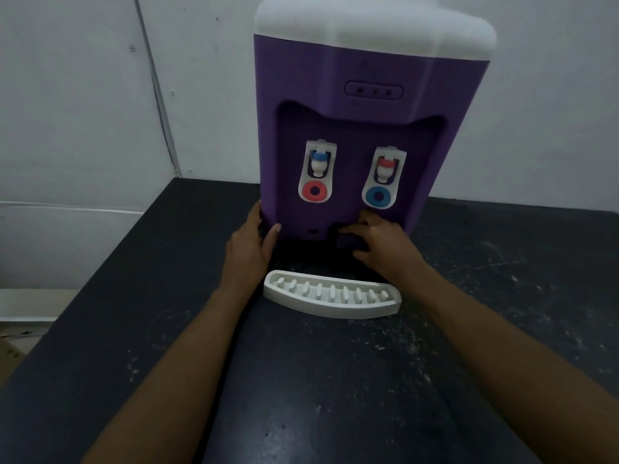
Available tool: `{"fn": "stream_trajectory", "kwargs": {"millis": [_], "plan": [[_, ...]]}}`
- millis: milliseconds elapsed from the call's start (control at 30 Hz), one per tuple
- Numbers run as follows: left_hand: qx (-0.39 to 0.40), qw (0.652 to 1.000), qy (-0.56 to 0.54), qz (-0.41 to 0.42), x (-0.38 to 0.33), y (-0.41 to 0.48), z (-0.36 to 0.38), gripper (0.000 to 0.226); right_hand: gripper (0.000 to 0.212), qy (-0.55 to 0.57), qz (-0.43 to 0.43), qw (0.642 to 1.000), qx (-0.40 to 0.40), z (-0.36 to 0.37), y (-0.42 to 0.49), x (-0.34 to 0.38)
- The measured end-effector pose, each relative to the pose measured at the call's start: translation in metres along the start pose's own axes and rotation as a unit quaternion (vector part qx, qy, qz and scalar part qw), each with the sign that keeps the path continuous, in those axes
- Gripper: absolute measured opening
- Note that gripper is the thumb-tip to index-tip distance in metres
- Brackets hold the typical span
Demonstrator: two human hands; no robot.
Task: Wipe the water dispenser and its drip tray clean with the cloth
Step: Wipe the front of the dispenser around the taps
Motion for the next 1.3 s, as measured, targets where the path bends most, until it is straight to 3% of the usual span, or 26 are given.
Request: {"fn": "stream_trajectory", "kwargs": {"millis": [367, 700, 1033, 1133, 1300], "plan": [[-0.007, 1.000, 0.007, 0.017, -0.006, 0.000, 0.000, 0.056, 0.053, 0.044, -0.090, 0.995, -0.018, 0.015, 0.025, 0.078], [0.001, 0.999, 0.037, 0.013, -0.001, -0.001, 0.001, 0.061, 0.056, -0.064, 0.007, 0.998, -0.021, -0.004, -0.005, 0.012], [-0.004, 0.999, 0.045, 0.028, 0.001, -0.001, 0.000, 0.062, 0.032, -0.184, 0.067, 0.980, -0.043, -0.009, -0.016, 0.009], [0.004, 0.999, 0.020, 0.029, 0.002, 0.001, 0.000, 0.061, 0.036, -0.161, 0.069, 0.984, -0.032, -0.003, -0.009, 0.006], [0.010, 1.000, -0.019, 0.023, 0.001, 0.000, -0.001, 0.063, 0.057, -0.010, 0.070, 0.997, -0.036, 0.007, -0.005, 0.011]]}}
Point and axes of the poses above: each hand's wrist, its own y-axis towards the middle knuckle, its own z-axis out of the palm, x = y × z, the point moved 3 cm from there along y, towards the middle knuckle, and after that the axes turned 7 degrees about z, right-handed, at the moved point
